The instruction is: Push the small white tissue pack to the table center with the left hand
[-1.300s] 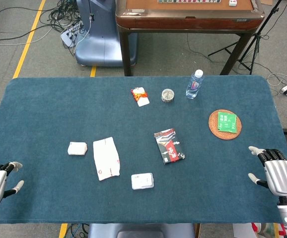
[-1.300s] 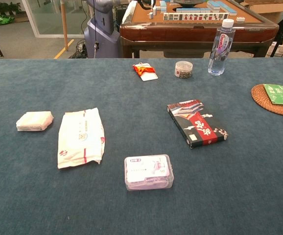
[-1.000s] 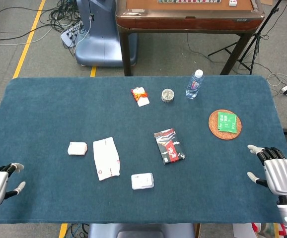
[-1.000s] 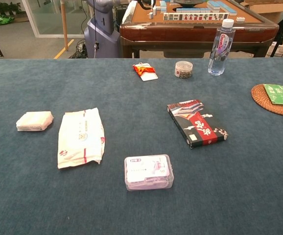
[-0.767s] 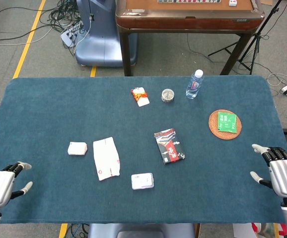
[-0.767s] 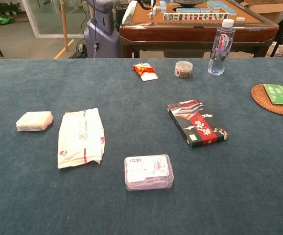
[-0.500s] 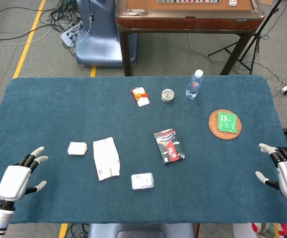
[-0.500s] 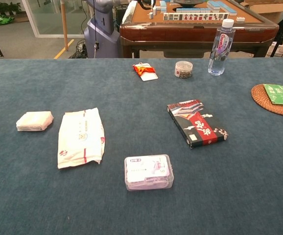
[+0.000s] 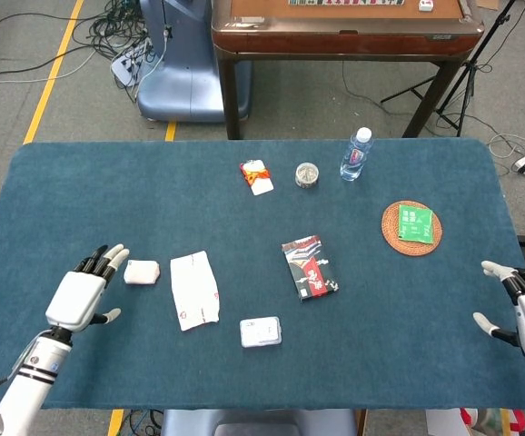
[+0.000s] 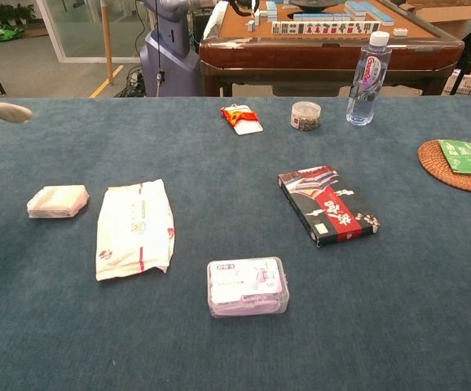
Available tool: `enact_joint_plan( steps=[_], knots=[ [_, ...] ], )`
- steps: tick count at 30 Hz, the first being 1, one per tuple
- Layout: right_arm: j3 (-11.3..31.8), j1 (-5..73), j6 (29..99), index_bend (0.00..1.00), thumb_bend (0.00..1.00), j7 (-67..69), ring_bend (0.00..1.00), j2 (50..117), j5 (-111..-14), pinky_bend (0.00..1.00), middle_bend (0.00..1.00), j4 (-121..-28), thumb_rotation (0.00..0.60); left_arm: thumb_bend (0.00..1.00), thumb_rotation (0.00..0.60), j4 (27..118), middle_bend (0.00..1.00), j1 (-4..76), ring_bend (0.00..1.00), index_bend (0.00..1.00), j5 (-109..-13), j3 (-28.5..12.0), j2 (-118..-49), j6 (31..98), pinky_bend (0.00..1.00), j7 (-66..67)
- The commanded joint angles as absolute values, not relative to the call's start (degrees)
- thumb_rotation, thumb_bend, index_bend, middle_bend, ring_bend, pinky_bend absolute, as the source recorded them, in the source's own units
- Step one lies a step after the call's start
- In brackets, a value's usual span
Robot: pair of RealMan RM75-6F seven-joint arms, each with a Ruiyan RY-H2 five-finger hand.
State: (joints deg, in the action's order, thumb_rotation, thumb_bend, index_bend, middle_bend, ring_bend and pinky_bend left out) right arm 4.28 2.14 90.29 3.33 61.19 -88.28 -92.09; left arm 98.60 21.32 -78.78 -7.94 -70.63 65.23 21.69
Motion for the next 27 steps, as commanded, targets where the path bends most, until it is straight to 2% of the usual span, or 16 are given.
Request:
enact_joint_plan(
  steps=[1, 14, 27],
  knots=[
    [4.39, 2.19, 90.09, 0.24, 0.06, 3.49, 0.26, 61.20, -88.02, 0.27, 0.33, -91.97, 0.600, 0.04, 0.600, 97.36, 0.00, 23.73, 0.00, 0.03, -75.96, -9.40, -72.36, 62.80, 0.18, 22.98],
    [4.75, 2.64, 88.63, 0.24, 0.06, 3.39, 0.26, 61.51, -86.81, 0.27, 0.32, -91.50, 0.600, 0.04, 0.600, 89.68, 0.00, 29.14, 0.00, 0.03, -69.44, -10.05, -77.02, 57.25, 0.18, 22.81],
    [4.61, 3.02, 87.63, 0.24, 0.06, 3.48, 0.26, 61.79, -86.72, 0.27, 0.31, -91.17, 0.600, 0.04, 0.600, 85.84, 0.00, 33.02, 0.00, 0.03, -64.55, -9.80, -80.86, 54.98, 0.18, 25.72]
  ],
)
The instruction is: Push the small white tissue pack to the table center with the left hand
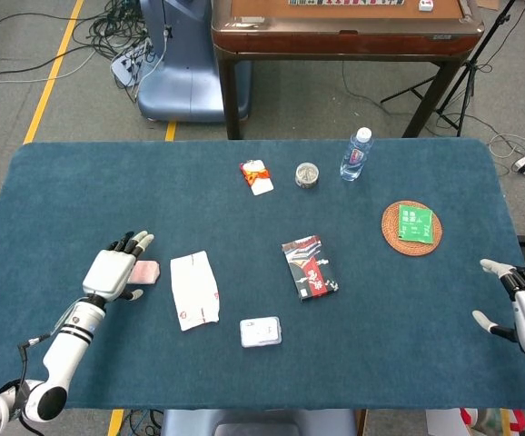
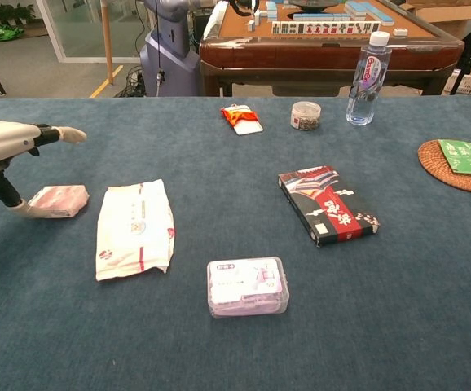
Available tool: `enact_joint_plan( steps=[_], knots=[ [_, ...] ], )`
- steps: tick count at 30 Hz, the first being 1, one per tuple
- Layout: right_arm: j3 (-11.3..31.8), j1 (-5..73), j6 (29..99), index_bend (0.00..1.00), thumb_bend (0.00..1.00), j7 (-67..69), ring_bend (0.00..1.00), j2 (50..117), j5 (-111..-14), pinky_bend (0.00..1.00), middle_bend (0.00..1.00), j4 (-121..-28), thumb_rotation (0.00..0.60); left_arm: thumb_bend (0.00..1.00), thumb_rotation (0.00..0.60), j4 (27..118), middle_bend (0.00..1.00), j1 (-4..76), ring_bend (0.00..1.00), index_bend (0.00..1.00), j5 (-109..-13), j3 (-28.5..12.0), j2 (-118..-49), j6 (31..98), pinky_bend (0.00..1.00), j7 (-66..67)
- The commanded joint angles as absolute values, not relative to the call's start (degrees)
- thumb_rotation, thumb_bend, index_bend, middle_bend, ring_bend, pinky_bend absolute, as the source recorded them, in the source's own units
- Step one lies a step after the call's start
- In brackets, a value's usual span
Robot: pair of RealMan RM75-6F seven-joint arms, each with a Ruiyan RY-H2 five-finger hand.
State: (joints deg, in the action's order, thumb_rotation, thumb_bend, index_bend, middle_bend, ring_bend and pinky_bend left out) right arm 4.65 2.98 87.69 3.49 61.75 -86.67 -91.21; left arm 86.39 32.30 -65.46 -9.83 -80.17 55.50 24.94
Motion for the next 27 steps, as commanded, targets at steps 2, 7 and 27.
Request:
enact_joint_plan(
  steps=[2, 7, 27],
  knots=[
    [4.57, 3.06, 87.50, 0.24, 0.06, 3.49, 0.26, 61.82, -86.74, 0.27, 0.31, -91.16, 0.600, 0.04, 0.600, 85.23, 0.00, 33.83, 0.00, 0.03, -63.61, -9.85, -81.57, 54.61, 0.18, 26.64],
    [4.54, 3.05, 87.49, 0.24, 0.06, 3.65, 0.26, 61.76, -86.78, 0.27, 0.31, -91.19, 0.600, 0.04, 0.600, 83.76, 0.00, 35.55, 0.00, 0.03, -60.35, -10.66, -82.96, 54.01, 0.18, 28.28],
    [4.42, 2.97, 87.55, 0.24, 0.06, 4.05, 0.26, 61.67, -86.97, 0.27, 0.31, -91.10, 0.600, 0.04, 0.600, 75.42, 0.00, 39.10, 0.00, 0.03, -55.78, -11.28, -87.60, 55.19, 0.18, 28.53]
  ],
)
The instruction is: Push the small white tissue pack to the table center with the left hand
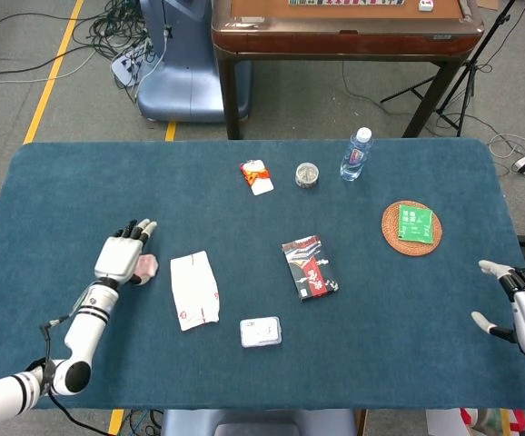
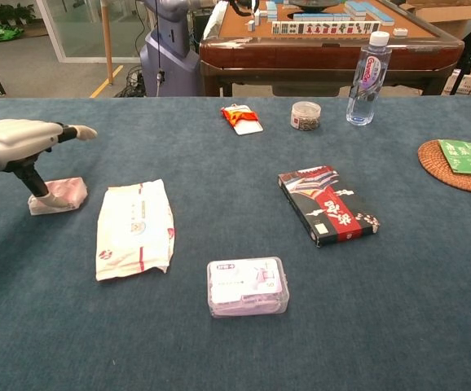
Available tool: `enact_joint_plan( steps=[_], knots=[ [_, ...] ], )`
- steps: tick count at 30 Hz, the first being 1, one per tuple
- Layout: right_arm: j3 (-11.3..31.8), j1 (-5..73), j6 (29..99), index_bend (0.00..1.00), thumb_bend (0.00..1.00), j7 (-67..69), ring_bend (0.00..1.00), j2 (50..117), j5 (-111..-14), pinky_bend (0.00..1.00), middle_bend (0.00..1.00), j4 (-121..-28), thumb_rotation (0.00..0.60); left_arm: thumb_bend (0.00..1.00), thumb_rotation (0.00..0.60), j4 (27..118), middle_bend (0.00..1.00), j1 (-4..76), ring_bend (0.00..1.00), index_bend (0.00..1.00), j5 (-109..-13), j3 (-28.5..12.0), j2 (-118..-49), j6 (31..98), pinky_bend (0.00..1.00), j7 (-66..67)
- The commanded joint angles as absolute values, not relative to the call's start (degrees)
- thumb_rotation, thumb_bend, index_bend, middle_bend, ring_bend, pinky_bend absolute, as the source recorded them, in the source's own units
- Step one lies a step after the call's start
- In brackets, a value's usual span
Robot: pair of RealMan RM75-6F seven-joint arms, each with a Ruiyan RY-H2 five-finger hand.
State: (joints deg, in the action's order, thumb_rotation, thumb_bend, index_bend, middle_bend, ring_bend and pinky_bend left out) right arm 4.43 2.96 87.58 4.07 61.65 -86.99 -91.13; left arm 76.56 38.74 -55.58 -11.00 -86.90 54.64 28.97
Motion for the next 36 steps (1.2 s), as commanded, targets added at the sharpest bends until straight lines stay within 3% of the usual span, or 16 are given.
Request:
enact_joint_plan(
  steps=[1, 16, 27, 36],
  knots=[
    [4.42, 2.98, 87.51, 0.24, 0.06, 4.03, 0.26, 61.69, -86.94, 0.27, 0.31, -91.07, 0.600, 0.04, 0.600, 75.00, 0.00, 39.23, 0.00, 0.03, -55.74, -11.32, -87.76, 55.25, 0.18, 28.56],
    [4.37, 2.88, 87.78, 0.24, 0.06, 3.50, 0.26, 61.87, -87.09, 0.27, 0.31, -91.26, 0.600, 0.04, 0.600, 67.38, 0.00, 41.96, 0.00, 0.04, -52.79, -13.08, -90.02, 53.43, 0.18, 28.39],
    [3.90, 2.92, 87.62, 0.24, 0.06, 3.20, 0.26, 61.97, -87.82, 0.27, 0.31, -91.47, 0.600, 0.04, 0.600, 75.82, 0.00, 38.96, 0.00, 0.04, -56.37, -10.80, -84.63, 58.73, 0.18, 28.76],
    [3.76, 2.65, 88.26, 0.24, 0.06, 3.30, 0.26, 61.65, -88.32, 0.27, 0.31, -91.84, 0.600, 0.04, 0.600, 75.33, 0.00, 36.67, 0.00, 0.04, -53.68, -9.84, -81.78, 58.40, 0.18, 28.37]
  ],
)
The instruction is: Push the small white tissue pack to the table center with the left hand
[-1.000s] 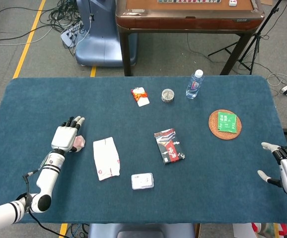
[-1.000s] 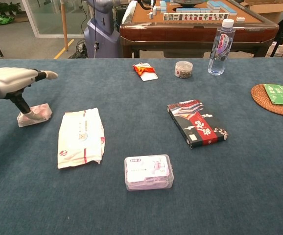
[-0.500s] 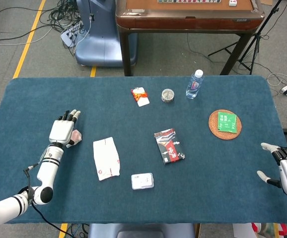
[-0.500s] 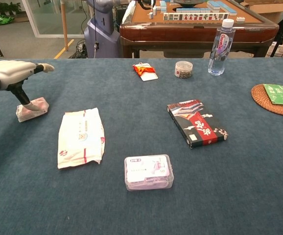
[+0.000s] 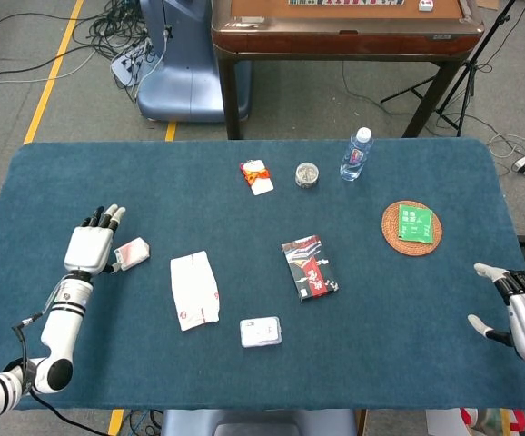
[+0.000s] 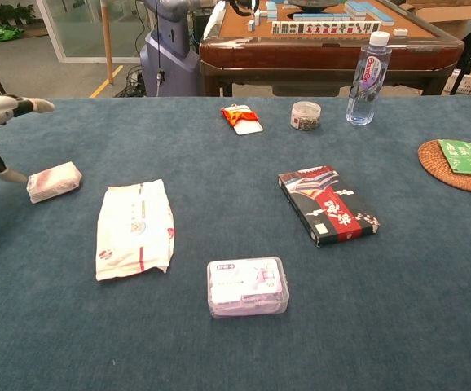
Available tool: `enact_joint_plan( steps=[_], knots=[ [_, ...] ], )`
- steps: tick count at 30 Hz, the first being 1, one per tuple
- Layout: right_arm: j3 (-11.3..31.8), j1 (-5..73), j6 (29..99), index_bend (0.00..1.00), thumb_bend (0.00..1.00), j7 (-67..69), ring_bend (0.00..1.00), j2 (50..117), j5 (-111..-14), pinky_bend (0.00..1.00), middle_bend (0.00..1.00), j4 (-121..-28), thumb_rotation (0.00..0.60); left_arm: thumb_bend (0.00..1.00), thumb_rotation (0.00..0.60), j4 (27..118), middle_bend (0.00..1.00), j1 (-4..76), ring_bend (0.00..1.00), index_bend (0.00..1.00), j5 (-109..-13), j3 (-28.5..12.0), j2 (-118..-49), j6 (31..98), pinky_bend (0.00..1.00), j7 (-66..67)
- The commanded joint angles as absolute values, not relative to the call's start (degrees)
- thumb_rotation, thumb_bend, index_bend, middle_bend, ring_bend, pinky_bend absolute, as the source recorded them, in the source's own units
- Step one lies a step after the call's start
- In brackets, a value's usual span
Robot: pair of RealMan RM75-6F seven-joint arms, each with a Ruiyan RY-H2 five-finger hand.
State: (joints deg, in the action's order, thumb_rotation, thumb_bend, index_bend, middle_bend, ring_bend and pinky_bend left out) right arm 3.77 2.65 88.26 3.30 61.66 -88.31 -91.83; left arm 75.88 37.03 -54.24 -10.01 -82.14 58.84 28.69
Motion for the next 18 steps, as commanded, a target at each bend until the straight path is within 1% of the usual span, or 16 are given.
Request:
enact_joint_plan(
  steps=[1, 18],
  knots=[
    [3.74, 2.66, 88.22, 0.24, 0.06, 3.27, 0.26, 61.65, -88.34, 0.27, 0.31, -91.86, 0.600, 0.04, 0.600, 75.01, 0.00, 36.57, 0.00, 0.04, -53.42, -9.77, -81.72, 58.18, 0.18, 28.27],
    [3.99, 2.97, 87.08, 0.24, 0.06, 3.95, 0.26, 61.44, -87.21, 0.27, 0.31, -91.63, 0.600, 0.04, 0.600, 65.69, 0.00, 38.65, 0.00, 0.04, -51.56, -9.58, -86.28, 52.63, 0.18, 27.95]
  ],
)
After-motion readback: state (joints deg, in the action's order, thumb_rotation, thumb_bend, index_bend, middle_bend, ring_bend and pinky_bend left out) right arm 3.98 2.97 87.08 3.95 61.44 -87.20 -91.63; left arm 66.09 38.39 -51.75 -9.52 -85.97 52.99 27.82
